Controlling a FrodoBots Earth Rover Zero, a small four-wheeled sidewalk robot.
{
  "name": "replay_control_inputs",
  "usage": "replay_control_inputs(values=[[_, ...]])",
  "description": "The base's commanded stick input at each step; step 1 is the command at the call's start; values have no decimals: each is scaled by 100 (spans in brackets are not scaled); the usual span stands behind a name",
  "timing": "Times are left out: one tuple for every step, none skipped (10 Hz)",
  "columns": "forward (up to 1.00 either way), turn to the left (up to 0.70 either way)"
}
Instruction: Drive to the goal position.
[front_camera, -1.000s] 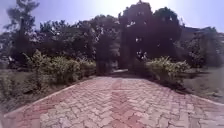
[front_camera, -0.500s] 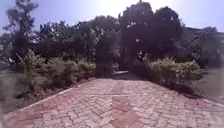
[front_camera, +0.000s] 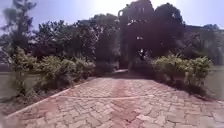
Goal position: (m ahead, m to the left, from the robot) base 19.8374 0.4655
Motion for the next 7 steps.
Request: replay_control_inputs(values=[[70, 0], [70, 0], [70, 0], [70, 0], [70, 0], [70, 0], [70, 0]])
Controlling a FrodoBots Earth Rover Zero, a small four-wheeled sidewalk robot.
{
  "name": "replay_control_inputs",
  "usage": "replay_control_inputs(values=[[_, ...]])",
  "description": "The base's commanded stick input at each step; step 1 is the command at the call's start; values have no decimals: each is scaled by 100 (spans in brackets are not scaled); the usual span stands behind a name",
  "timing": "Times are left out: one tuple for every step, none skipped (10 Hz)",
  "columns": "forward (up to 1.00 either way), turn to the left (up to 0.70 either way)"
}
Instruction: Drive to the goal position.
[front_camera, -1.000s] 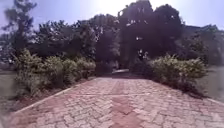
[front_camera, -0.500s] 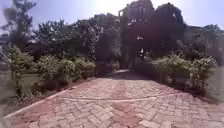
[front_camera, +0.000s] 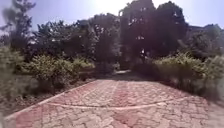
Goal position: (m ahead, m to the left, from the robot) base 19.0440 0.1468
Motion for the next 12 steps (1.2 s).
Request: replay_control_inputs(values=[[70, 0], [70, 0], [70, 0], [70, 0], [70, 0], [70, 0], [70, 0], [70, 0], [70, 0], [70, 0], [70, 0], [70, 0]])
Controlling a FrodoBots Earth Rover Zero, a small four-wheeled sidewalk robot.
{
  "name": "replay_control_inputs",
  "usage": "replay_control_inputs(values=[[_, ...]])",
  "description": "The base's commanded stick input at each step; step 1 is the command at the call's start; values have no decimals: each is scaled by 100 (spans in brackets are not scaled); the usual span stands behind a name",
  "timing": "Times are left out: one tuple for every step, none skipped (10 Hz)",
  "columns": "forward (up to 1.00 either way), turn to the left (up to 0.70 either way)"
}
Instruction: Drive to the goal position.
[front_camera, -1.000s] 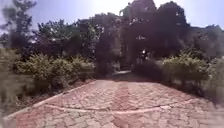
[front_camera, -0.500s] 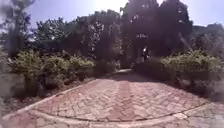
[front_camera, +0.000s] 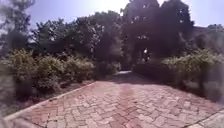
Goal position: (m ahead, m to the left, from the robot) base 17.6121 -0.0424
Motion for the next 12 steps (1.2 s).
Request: replay_control_inputs(values=[[70, 0], [70, 0], [70, 0], [70, 0], [70, 0], [70, 0], [70, 0], [70, 0], [70, 0], [70, 0], [70, 0], [70, 0]])
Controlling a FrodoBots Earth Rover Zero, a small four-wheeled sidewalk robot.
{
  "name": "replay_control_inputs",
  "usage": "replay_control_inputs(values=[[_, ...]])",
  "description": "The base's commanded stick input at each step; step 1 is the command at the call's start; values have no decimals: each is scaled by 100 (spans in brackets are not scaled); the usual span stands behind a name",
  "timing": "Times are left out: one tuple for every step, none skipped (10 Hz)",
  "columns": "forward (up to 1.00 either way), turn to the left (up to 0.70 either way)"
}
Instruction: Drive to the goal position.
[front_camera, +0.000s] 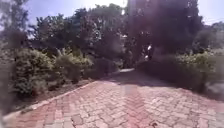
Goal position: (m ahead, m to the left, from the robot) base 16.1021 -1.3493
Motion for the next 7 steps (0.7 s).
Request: replay_control_inputs(values=[[70, 0], [70, 0], [70, 0], [70, 0], [70, 0], [70, 0], [70, 0]])
